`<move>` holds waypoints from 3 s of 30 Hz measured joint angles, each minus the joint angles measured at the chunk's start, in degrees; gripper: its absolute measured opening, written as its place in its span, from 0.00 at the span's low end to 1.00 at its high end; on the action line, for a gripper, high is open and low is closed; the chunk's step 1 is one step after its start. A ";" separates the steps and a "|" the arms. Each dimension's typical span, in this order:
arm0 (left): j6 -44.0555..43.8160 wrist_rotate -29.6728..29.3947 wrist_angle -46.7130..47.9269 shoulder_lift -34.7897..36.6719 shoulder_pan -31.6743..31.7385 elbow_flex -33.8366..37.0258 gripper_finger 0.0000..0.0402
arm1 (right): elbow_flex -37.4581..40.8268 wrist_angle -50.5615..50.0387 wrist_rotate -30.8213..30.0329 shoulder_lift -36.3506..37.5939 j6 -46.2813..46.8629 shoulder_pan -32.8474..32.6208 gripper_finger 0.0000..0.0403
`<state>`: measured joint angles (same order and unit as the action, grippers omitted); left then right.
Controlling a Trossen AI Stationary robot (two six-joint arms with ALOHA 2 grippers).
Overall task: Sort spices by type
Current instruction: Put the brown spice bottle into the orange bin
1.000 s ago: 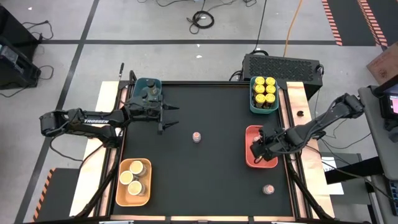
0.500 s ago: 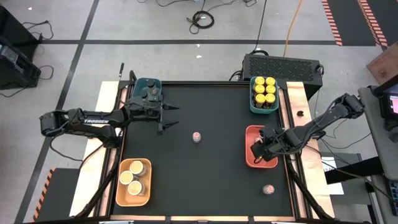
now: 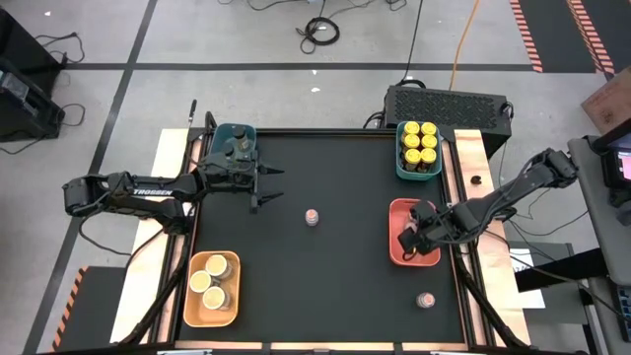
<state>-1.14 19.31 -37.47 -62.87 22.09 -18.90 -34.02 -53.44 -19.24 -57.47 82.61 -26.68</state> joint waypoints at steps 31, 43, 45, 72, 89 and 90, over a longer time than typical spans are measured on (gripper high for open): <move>0.01 0.00 -0.51 -0.01 0.00 0.00 0.85 | -18.79 65.07 6.48 -32.40 -68.79 23.04 0.62; 0.51 0.00 0.56 0.00 0.00 0.02 0.85 | -35.34 56.67 13.71 -49.05 -76.50 24.76 0.62; 0.54 0.00 0.52 0.00 0.00 0.02 0.85 | -36.34 56.24 13.61 -50.40 -77.30 24.77 0.62; 1.65 0.08 1.57 0.00 0.01 0.02 0.85 | -36.53 44.49 17.64 -53.38 -71.33 29.95 0.62; 2.00 0.04 2.01 0.00 0.04 0.02 0.85 | -36.51 47.04 17.64 -56.85 -69.77 29.97 0.62; 2.00 0.04 2.03 -0.01 0.04 0.02 0.85 | -36.51 47.10 17.64 -56.85 -69.77 29.97 0.62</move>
<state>0.86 19.35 -35.44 -62.88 22.13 -18.87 -70.52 -6.33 -1.61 -114.32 12.85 3.29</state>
